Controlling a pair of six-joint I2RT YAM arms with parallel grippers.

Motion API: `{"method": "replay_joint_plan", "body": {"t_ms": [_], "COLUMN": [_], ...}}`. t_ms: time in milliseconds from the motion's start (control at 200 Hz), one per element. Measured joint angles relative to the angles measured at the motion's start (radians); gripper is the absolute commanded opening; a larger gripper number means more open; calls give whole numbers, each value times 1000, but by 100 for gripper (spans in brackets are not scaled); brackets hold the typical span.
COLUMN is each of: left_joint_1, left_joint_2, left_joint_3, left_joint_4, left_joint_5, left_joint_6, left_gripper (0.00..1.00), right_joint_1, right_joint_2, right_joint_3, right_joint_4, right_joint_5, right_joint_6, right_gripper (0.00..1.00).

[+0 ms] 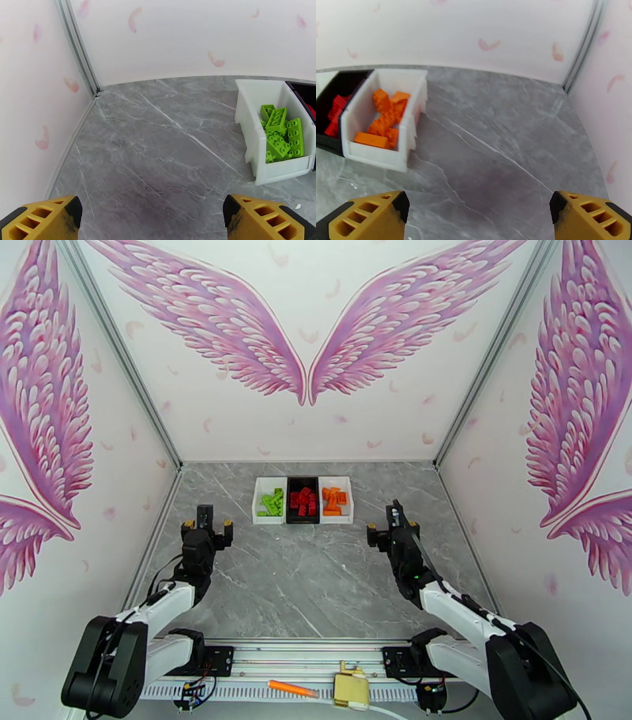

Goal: Sort the legos into containers by color

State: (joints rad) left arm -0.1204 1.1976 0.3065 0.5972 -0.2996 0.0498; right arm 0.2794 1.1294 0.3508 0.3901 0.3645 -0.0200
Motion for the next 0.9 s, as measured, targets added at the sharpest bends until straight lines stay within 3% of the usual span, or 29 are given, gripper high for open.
{"method": "replay_joint_plan", "body": {"t_ms": [325,520,665,900], "left_joint_1": [95,141,141,116], "left_joint_2": [142,312,331,331], "left_joint_3": [-18,-16,11,46], "left_joint_4": [222,347,321,320], "left_joint_5": [68,108,113,93], "left_joint_6": [-47,-81,-89,-83], "left_gripper": [99,99,99,99], "right_joint_1": [-76,-117,-161,-179], "right_joint_2": [187,322,410,415], "right_joint_3": [-34,16,31,31], "right_joint_4": [282,380,426,461], "right_joint_5": [-24,-85,-159,-212], "right_joint_6": [-8,-10,0,4], "right_gripper": [99,100,99,99]}}
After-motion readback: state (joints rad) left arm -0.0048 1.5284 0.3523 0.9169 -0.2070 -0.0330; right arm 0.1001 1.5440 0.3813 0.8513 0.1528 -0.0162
